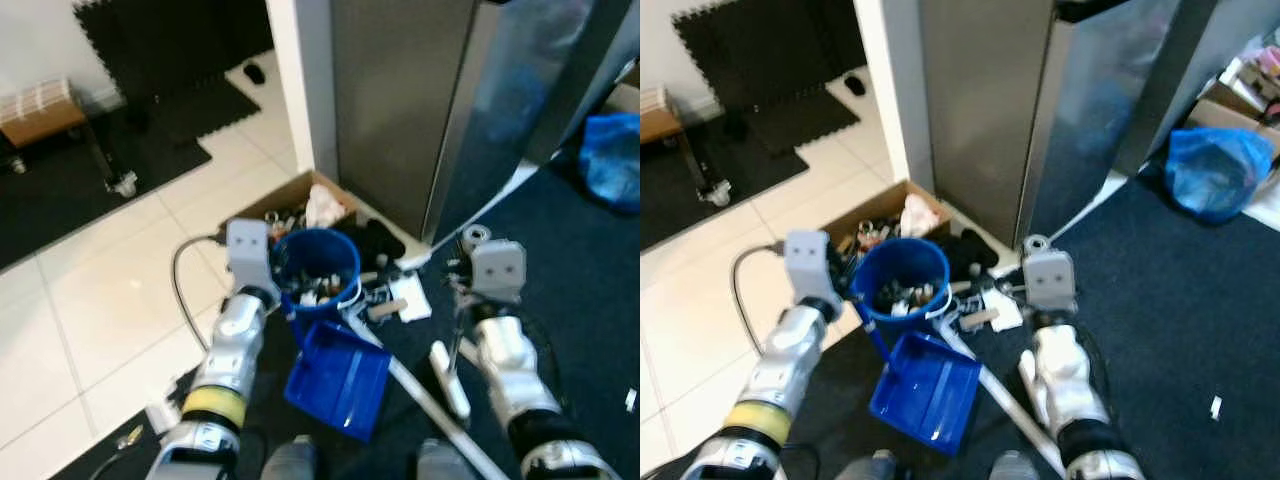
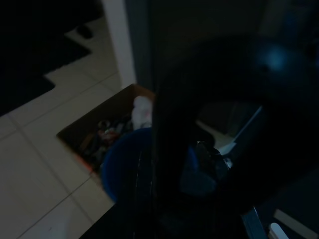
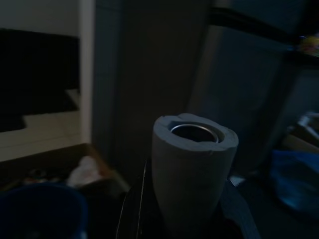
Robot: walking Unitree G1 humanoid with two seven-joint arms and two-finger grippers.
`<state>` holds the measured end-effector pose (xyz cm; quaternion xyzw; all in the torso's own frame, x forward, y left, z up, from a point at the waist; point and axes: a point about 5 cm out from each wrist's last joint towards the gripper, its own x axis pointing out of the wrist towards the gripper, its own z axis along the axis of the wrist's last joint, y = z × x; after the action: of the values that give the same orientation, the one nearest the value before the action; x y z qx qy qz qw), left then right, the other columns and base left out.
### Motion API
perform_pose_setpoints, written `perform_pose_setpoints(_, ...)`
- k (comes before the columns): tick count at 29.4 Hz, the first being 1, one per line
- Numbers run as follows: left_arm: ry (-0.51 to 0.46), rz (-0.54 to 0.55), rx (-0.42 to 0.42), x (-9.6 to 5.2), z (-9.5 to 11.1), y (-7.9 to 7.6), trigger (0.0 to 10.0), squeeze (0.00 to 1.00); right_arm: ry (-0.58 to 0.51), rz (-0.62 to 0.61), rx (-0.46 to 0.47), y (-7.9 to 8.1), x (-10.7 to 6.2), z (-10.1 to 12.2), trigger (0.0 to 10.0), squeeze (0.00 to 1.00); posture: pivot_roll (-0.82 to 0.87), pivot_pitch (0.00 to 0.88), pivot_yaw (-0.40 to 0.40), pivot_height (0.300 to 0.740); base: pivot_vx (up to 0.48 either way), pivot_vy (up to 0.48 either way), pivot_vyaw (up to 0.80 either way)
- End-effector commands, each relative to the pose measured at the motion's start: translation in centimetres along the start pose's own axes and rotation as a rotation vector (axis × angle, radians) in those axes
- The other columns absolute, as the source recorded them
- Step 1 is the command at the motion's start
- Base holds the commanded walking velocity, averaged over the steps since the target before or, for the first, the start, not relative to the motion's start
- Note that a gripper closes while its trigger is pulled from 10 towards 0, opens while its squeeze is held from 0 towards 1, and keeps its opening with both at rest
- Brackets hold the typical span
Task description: Sweep floor
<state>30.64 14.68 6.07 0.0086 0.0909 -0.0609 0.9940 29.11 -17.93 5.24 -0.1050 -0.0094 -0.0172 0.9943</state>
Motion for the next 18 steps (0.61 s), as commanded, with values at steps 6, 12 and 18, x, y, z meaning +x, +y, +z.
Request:
perform_pose_setpoints(6,-0.038,0.005,-0.005,0.18,0.9,0.13,10.0,0.0,-0.036,-0.001,0.011,0.18,0.23,0.6,10.0,0.0,-0.06,0.0,0.054,0.74,0.0,-0.271,0.0)
perform_pose_setpoints(12,-0.038,0.004,-0.004,0.17,0.91,0.14,10.0,0.0,-0.037,0.0,0.01,0.19,0.24,0.62,10.0,0.0,-0.06,0.0,0.054,0.74,0.0,-0.08,0.0)
perform_pose_setpoints(18,-0.038,0.001,-0.005,0.18,0.91,0.07,10.0,0.0,-0.036,0.0,0.009,0.16,0.23,0.6,10.0,0.0,-0.06,0.0,0.054,0.74,0.0,-0.211,0.0)
